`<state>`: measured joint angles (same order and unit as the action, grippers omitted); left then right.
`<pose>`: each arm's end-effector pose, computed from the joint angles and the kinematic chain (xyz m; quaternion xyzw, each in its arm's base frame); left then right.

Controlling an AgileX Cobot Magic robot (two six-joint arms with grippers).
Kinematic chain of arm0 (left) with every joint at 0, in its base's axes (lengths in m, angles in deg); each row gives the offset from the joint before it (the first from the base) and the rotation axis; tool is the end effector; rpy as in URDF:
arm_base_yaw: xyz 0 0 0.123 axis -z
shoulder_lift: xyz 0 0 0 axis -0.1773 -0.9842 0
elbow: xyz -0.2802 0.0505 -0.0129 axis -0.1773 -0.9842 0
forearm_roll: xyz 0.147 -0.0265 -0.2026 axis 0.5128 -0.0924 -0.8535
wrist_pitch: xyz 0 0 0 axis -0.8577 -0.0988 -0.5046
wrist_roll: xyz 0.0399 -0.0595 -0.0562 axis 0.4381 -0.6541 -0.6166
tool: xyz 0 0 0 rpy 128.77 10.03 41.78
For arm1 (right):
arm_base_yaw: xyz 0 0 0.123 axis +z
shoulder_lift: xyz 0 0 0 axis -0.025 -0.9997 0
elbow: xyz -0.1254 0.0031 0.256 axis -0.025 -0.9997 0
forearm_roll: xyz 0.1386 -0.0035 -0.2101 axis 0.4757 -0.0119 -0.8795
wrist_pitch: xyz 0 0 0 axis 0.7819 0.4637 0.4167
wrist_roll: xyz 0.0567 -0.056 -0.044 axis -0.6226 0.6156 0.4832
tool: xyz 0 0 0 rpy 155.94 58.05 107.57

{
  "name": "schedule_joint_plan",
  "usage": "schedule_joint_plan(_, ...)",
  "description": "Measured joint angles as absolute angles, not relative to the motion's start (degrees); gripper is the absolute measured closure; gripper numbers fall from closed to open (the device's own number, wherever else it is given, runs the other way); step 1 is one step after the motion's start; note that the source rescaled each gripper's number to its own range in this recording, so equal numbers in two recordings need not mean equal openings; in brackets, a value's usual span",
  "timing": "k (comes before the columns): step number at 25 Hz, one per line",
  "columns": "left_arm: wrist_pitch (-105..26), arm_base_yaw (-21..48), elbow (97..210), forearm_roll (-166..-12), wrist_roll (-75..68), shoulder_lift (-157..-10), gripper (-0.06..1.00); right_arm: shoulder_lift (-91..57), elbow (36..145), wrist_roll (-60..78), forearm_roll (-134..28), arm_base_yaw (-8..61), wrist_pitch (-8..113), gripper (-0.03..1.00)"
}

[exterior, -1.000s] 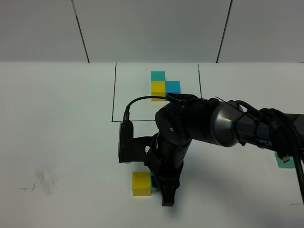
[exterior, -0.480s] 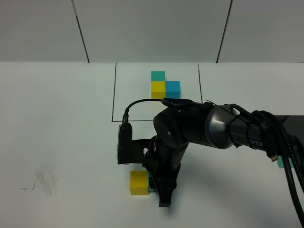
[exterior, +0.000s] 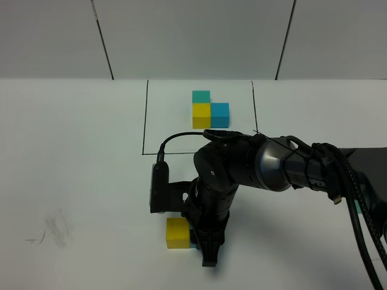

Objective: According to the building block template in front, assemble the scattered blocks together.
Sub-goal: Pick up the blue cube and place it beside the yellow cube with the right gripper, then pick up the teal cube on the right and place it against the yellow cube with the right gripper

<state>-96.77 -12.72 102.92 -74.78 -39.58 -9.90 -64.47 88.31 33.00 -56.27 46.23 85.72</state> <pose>-0.0069 0.0008 0.2783 -0.0354 0.8500 0.0081 0.5256 0.2832 0.2885 0.1208 -0.6959 0.7124 0.0293 0.0858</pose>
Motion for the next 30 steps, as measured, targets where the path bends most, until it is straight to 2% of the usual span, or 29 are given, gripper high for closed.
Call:
schedule_joint_plan(7,-96.8,-12.7,102.9,-74.8,-39.6,-9.9,0.84,-64.8,88.6,32.8,-55.3,46.2,85.8,0.78)
schedule_joint_plan(9,-96.8,-12.7,102.9,-74.7,-39.6,-9.9,0.84,-64.8,88.6,31.6,-55.1,46.2,85.7,0.74)
schedule_joint_plan(11,-96.8,-12.7,102.9,-74.7,-39.6,-9.9,0.84,-64.7,88.6,28.9,-54.7,46.2,85.9,0.55)
schedule_joint_plan(14,-96.8,-12.7,102.9,-74.7,-39.6,-9.9,0.84,-61.0,88.6,21.8,-55.8,46.2,86.2,0.15)
schedule_joint_plan(17,-96.8,-12.7,102.9,-74.7,-39.6,-9.9,0.84,-55.0,88.6,11.1,-60.0,46.1,87.1,0.01)
schedule_joint_plan(21,-96.8,-12.7,102.9,-74.7,-39.6,-9.9,0.84,-48.5,88.4,-4.3,-66.3,43.0,94.5,-0.03)
schedule_joint_plan(25,-96.8,-12.7,102.9,-74.7,-39.6,-9.9,0.84,-43.8,83.6,-16.8,-76.1,35.4,99.1,-0.03)
schedule_joint_plan(30,-96.8,-12.7,102.9,-74.7,-39.6,-9.9,0.84,-37.9,73.4,-28.5,-80.6,24.0,91.0,-0.03)
